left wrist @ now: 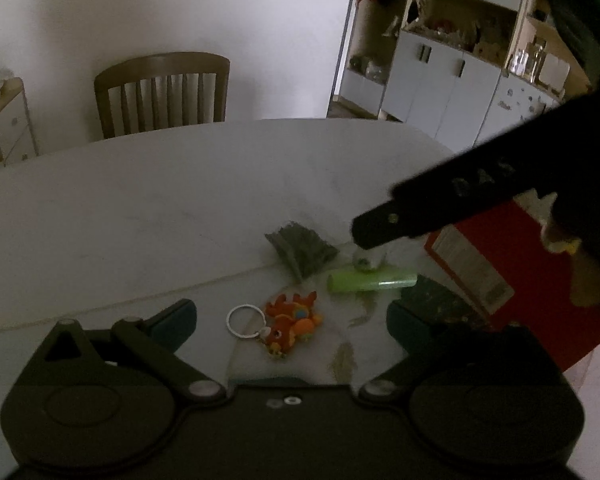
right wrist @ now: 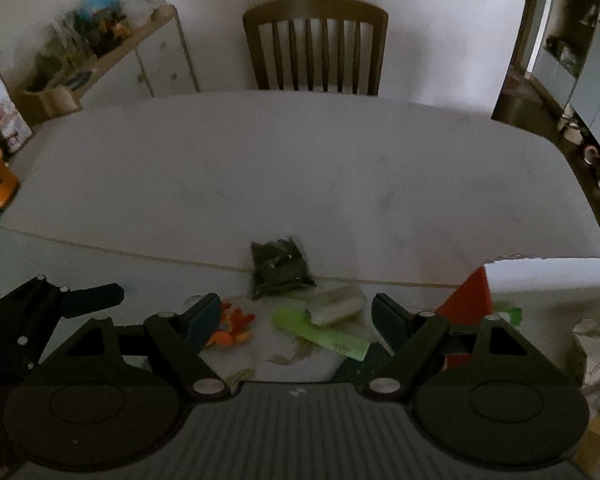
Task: Organize objects
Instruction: 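Reach the left gripper toward the orange toy with keyring while the right reaches the dark pouch, then grasp the orange toy with the left gripper while the right grasps the dark pouch, then carry the orange toy and dark pouch with both grippers over the shoebox, then lower the orange toy and pouch into the shoebox and open both grippers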
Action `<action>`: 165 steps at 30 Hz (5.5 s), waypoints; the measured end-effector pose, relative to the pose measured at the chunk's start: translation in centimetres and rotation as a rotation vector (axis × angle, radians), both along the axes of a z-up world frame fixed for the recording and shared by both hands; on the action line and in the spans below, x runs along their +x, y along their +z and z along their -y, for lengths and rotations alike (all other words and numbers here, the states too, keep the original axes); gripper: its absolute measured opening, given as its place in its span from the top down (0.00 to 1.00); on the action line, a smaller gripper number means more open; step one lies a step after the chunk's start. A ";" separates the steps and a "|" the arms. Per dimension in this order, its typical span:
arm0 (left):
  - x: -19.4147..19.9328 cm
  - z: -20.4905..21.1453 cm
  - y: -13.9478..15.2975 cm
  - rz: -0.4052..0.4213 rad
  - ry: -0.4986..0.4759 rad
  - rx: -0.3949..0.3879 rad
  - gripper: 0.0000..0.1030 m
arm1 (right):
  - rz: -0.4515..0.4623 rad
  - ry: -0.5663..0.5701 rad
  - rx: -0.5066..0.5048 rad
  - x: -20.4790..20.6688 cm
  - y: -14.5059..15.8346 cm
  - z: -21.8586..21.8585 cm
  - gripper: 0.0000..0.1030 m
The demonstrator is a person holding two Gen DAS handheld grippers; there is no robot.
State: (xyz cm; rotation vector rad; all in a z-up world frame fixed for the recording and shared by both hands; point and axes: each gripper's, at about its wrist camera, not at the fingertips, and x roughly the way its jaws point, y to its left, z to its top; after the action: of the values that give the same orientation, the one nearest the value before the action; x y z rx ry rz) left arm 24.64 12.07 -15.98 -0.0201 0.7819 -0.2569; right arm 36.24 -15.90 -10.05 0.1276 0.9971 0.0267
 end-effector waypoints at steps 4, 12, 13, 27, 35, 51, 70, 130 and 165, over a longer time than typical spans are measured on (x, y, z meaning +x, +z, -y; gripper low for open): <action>0.6 0.6 -0.9 -0.013 -0.012 0.022 0.15 | -0.026 0.002 0.010 1.3 -1.4 0.1 0.20; 1.8 1.4 -2.4 -0.053 -0.017 0.031 0.31 | -0.061 0.026 0.025 4.1 -3.2 0.1 0.20; 1.9 1.5 -2.5 -0.059 -0.015 0.032 0.33 | -0.066 0.029 0.028 4.5 -3.4 0.1 0.20; 3.0 2.1 -3.4 -0.115 -0.028 0.038 0.52 | -0.099 0.076 0.017 7.3 -5.9 -0.6 0.32; 3.2 1.8 -3.4 -0.118 -0.018 0.045 0.66 | -0.124 0.067 0.009 8.3 -7.0 -1.1 0.43; 2.5 1.7 -2.8 -0.128 -0.006 0.020 0.67 | -0.082 0.042 -0.026 7.3 -6.3 -1.9 0.69; -0.5 2.4 3.2 -0.141 -0.017 0.008 0.67 | 0.025 0.042 0.099 -1.5 3.1 0.0 0.69; -1.8 26.0 10.6 -0.137 -0.073 0.014 0.67 | 0.106 -0.099 0.095 -21.8 6.9 27.1 0.69; 8.7 30.8 -0.2 -0.364 -0.053 0.169 0.67 | -0.062 0.031 -0.024 -12.0 -3.5 26.8 0.68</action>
State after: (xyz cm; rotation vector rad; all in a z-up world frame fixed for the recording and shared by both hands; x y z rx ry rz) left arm 33.37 -18.73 -16.22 0.1162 1.1653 -0.2397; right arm 24.28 -42.66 -13.56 0.0918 1.0605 0.0394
